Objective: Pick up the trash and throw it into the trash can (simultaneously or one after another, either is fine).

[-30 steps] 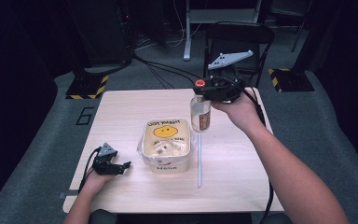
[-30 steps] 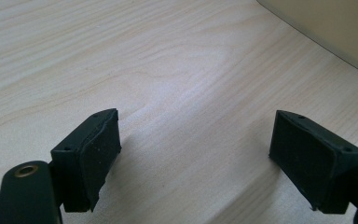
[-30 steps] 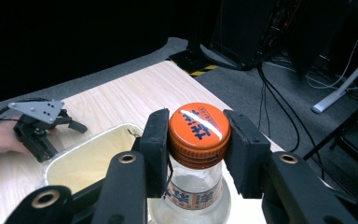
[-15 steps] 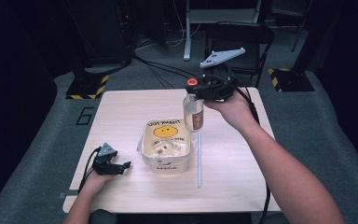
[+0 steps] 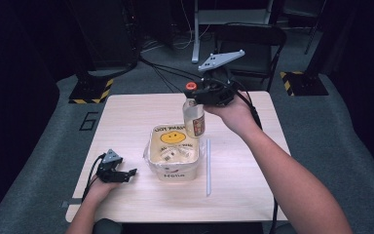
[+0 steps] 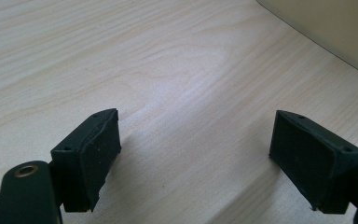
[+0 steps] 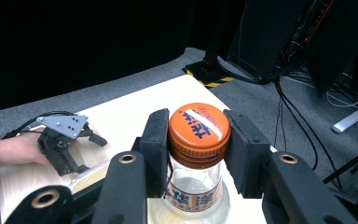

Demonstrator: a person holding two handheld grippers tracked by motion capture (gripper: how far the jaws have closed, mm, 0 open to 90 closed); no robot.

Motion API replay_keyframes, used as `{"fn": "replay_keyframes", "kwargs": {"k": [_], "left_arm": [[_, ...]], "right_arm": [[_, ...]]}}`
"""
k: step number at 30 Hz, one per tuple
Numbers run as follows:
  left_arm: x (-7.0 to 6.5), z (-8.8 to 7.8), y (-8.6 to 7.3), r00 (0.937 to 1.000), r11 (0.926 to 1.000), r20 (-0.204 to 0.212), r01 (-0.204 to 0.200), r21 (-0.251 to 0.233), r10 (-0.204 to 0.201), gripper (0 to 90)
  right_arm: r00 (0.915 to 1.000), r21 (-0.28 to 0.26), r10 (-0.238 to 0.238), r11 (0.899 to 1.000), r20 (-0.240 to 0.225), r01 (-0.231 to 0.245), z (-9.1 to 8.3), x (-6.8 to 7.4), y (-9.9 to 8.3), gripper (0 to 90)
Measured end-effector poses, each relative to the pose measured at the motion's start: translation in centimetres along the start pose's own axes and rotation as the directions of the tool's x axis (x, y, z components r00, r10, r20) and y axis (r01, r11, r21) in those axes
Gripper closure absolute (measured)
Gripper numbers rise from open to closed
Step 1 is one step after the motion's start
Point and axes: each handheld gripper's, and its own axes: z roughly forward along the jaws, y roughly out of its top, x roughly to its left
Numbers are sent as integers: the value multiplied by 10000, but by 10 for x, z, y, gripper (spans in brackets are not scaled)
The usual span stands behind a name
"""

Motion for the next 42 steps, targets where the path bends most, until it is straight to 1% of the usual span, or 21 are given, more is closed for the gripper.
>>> {"fn": "replay_keyframes", "kwargs": {"k": [11, 12, 18, 22, 30, 31, 42], "left_arm": [[0, 0, 0, 10000, 10000, 2, 2, 2, -2, 161], [0, 0, 0, 10000, 10000, 1, 5, 0, -5, 161], [0, 0, 0, 10000, 10000, 3, 6, 0, -6, 161], [0, 0, 0, 10000, 10000, 5, -1, 3, 1, 161], [0, 0, 0, 10000, 10000, 4, 1, 4, -1, 161], [0, 0, 0, 10000, 10000, 27, 9, -24, -9, 161], [0, 0, 0, 10000, 10000, 30, -33, -9, 33, 161]], "right_arm": [[9998, -113, -93, 9999, -200, 90, 13, 7, 3, 619], [9998, -75, -27, 10000, -216, 25, 14, 8, 3, 618], [9995, -93, -70, 9999, -301, 67, 22, 12, 1, 618], [9993, -12, -84, 10000, -360, 83, 26, 13, -1, 618], [9992, 30, -25, 10000, -401, 26, 38, 15, -11, 619], [9992, 105, 16, 9999, -405, -12, 41, 16, -14, 618], [9994, 298, 14, 9996, -338, -4, 56, 18, -27, 618]]}}
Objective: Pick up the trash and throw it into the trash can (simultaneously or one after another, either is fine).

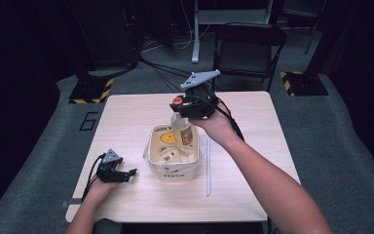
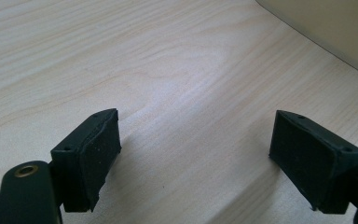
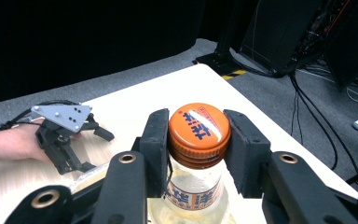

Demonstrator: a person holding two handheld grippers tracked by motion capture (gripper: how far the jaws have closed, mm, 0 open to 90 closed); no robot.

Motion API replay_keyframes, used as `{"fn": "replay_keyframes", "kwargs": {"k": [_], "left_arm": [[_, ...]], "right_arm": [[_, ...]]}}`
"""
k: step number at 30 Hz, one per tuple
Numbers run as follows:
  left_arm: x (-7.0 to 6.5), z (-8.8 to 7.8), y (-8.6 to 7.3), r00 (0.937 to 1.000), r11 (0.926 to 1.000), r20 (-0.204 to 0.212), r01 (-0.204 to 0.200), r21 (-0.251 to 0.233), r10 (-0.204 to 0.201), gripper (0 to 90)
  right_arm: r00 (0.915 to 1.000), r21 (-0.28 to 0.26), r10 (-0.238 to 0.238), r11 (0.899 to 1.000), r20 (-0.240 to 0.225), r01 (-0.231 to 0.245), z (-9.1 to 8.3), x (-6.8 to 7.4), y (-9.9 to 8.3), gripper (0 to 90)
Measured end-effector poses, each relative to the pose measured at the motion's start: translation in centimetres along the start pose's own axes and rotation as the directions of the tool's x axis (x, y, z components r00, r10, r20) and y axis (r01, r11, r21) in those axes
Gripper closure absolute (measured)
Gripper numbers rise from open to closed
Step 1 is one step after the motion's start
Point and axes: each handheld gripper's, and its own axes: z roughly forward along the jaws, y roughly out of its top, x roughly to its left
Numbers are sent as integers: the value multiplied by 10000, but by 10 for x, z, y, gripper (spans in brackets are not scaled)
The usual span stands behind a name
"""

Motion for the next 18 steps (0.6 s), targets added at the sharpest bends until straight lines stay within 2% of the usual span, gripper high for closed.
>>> {"fn": "replay_keyframes", "kwargs": {"k": [18], "left_arm": [[0, 0, 0, 10000, 10000, -4, -2, -6, 2, 161]], "right_arm": [[9996, 295, 167, 9994, 245, -174, 22, -1, -28, 618]]}}
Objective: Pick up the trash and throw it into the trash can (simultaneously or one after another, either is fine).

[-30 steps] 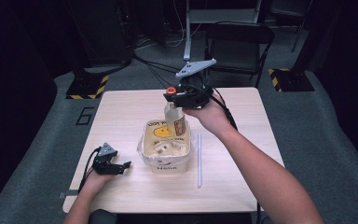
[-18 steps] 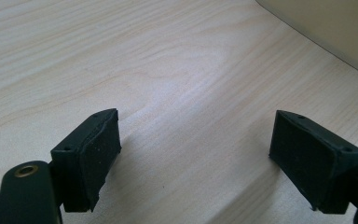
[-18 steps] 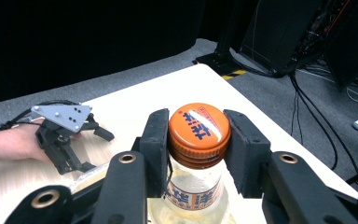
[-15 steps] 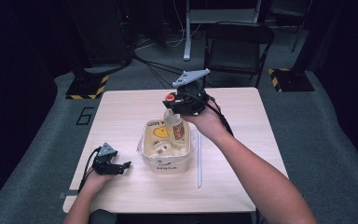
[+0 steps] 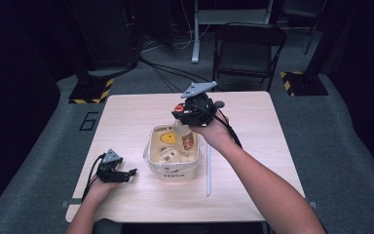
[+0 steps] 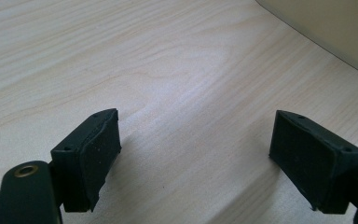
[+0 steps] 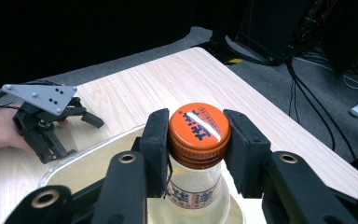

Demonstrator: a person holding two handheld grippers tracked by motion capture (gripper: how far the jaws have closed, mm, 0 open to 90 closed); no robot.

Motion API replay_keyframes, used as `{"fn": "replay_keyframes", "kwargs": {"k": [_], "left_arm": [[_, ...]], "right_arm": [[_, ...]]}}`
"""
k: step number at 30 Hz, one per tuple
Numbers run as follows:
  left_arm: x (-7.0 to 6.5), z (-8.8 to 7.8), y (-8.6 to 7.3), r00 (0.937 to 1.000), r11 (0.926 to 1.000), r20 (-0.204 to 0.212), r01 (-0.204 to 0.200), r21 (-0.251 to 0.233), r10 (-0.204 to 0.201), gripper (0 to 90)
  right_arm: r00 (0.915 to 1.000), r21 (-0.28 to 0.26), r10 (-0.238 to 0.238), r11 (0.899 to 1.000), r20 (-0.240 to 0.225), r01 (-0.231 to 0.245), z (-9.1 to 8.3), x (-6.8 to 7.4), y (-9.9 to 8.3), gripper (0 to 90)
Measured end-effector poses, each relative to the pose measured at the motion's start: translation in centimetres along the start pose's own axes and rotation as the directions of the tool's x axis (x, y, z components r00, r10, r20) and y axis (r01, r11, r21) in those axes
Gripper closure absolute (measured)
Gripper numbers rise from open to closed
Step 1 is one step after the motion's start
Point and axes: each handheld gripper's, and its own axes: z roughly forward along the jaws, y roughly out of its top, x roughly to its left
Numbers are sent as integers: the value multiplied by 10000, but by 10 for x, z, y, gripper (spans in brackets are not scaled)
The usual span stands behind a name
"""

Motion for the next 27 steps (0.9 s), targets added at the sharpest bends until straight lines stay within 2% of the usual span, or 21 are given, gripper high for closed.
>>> {"fn": "replay_keyframes", "kwargs": {"k": [9, 27], "left_arm": [[0, 0, 0, 10000, 10000, 33, -6, 29, 6, 161], [0, 0, 0, 10000, 10000, 0, 28, -21, -28, 160]], "right_arm": [[9999, 19, 113, 9999, 92, -113, 8, 0, -9, 618], [9983, 350, 482, 9982, 334, -494, 29, -5, -39, 617]]}}
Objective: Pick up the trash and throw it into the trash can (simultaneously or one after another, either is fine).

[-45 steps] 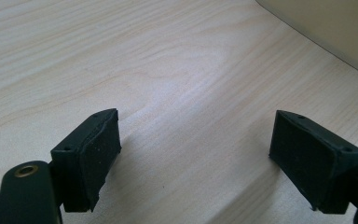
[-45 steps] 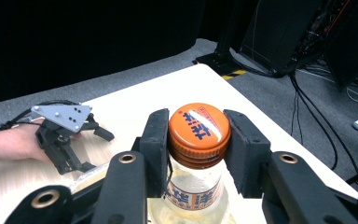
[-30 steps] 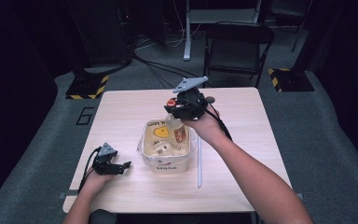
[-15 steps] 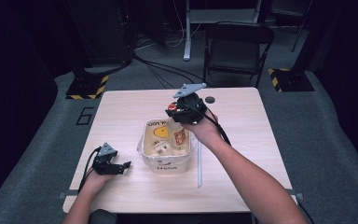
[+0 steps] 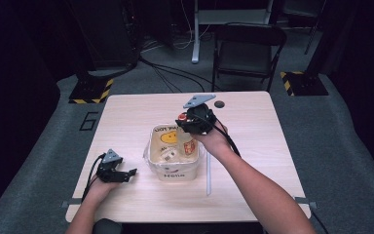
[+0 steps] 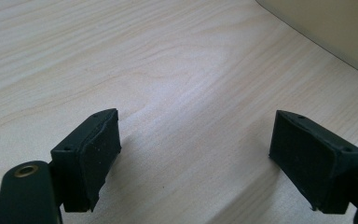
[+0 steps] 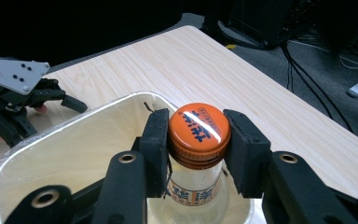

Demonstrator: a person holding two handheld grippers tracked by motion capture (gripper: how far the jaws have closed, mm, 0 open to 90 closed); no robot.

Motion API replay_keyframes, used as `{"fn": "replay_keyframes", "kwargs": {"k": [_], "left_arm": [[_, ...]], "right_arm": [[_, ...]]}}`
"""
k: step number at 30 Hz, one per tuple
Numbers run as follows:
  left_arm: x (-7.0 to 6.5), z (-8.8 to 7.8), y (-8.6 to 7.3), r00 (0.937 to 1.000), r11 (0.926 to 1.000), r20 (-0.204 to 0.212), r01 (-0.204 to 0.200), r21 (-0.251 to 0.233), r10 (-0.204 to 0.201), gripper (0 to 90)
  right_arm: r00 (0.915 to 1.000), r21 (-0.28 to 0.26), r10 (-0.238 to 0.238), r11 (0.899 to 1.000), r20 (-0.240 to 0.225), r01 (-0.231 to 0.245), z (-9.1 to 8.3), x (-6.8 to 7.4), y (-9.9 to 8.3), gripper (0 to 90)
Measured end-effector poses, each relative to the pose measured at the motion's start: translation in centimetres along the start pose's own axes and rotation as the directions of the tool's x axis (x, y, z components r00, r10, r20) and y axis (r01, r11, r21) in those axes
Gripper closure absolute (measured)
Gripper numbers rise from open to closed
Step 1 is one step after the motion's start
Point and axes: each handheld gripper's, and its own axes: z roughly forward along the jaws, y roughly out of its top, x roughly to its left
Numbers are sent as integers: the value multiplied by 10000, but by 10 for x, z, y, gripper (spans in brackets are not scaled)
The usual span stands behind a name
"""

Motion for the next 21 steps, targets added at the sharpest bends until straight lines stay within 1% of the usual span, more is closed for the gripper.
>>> {"fn": "replay_keyframes", "kwargs": {"k": [1, 2, 3, 5, 8, 10, 13, 16, 21], "left_arm": [[0, 0, 0, 10000, 10000, 32, -33, 52, 33, 161], [0, 0, 0, 10000, 10000, 30, -30, 46, 30, 161], [0, 0, 0, 10000, 10000, 30, -30, 46, 30, 161], [0, 0, 0, 10000, 10000, 33, -31, 47, 31, 161], [0, 0, 0, 10000, 10000, 2, -27, 16, 27, 161], [0, 0, 0, 10000, 10000, 32, -28, 48, 28, 161], [0, 0, 0, 10000, 10000, -3, -38, 27, 38, 161], [0, 0, 0, 10000, 10000, -13, -45, 61, 45, 161], [0, 0, 0, 10000, 10000, -11, -70, 30, 70, 161]], "right_arm": [[10000, -42, -47, 10000, -8, 47, 1, 0, -1, 617], [10000, -12, 2, 10000, 3, -2, 2, 0, -2, 617], [10000, -29, -73, 10000, -8, 72, 3, 0, -3, 617], [10000, 50, -5, 10000, 3, 5, 4, 1, -5, 617], [10000, 165, -33, 9999, -8, 33, 7, 2, -8, 617], [10000, 144, -53, 9999, -17, 53, 8, 1, -10, 616], [9999, 133, 122, 9998, 15, -122, 7, 0, -11, 615], [10000, 84, 41, 10000, 27, -41, 7, 0, -12, 612], [9999, 80, 66, 9999, 160, -67, 6, 0, -13, 598]]}}
